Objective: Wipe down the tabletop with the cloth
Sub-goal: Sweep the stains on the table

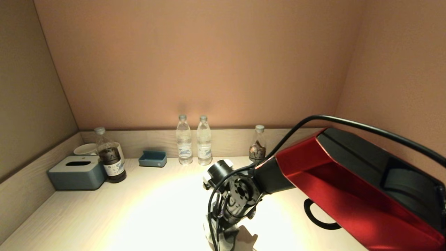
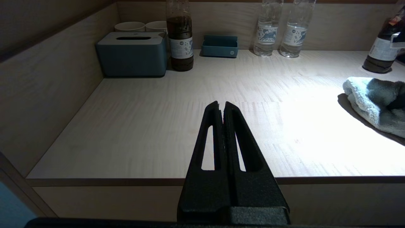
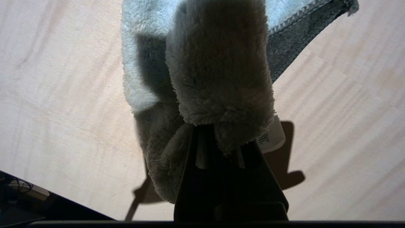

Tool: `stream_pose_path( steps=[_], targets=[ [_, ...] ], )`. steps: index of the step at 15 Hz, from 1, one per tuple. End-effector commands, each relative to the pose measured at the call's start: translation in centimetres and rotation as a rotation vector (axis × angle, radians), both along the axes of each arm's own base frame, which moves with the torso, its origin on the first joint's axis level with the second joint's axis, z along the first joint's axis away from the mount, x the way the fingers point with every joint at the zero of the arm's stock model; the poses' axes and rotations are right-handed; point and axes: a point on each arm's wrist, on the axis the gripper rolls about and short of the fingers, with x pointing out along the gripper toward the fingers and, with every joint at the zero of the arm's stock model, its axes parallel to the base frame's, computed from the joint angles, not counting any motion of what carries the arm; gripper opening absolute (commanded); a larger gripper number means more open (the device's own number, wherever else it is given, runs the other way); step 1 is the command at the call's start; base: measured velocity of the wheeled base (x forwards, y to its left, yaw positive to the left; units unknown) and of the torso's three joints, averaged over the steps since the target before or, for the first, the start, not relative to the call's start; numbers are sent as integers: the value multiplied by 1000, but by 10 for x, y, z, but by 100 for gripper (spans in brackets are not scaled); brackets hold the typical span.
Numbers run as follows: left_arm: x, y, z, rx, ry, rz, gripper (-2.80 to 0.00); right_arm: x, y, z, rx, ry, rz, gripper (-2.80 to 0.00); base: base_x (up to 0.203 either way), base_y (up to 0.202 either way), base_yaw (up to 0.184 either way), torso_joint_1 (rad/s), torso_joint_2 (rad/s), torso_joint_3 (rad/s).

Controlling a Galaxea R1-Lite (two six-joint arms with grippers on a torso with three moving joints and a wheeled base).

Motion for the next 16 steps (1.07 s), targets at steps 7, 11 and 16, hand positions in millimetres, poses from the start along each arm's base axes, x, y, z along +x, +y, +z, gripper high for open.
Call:
stream_pose_path(
  steps=[7,11,16],
  targets=[
    [0,0,0,-1,1,0,-280,23,-16,7,6,-39,-39,-280,0,0,0,0,0,0],
    [0,0,0,-1,1,0,-280,37,-5,-6,9,-47,-32,-280,0,0,0,0,0,0],
    [0,0,0,-1,1,0,-280,45,21,-11,30,-83,21,-280,0,0,0,0,0,0]
  ],
)
